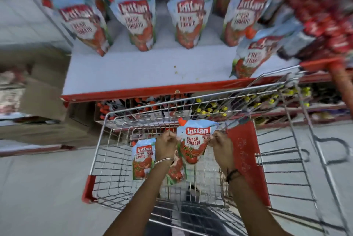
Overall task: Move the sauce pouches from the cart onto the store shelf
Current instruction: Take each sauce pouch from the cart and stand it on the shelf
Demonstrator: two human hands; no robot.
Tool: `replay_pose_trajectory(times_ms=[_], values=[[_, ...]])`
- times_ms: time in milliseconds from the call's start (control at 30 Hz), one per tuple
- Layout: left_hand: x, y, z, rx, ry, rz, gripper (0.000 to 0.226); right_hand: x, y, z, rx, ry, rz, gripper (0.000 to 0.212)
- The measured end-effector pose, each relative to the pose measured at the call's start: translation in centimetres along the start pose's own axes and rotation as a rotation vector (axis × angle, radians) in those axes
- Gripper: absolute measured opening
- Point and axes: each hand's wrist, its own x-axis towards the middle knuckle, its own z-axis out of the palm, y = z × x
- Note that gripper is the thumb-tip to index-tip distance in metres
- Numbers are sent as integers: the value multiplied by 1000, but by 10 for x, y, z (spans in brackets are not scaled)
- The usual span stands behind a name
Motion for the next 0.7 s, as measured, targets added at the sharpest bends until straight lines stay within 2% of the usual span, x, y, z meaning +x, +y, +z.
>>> replay_pose_trajectory(times_ms=[67, 200, 400, 567, 700], values=[[-4, 19, -8, -71, 6, 33, 38, -5, -24, -4, -72, 40, -107, 20], [-7, 65, -25, -169, 7, 128, 50, -6, -70, -15, -56, 95, -212, 21], [3, 140, -41, -227, 14, 298, 44, 7, -146, -32, 27, 159, -344, 18], [23, 190, -43, -261, 55, 387, 38, 43, -188, -36, 67, 290, -387, 14], [47, 214, -40, -238, 129, 425, 41, 76, -204, -26, 131, 365, -329, 15]])
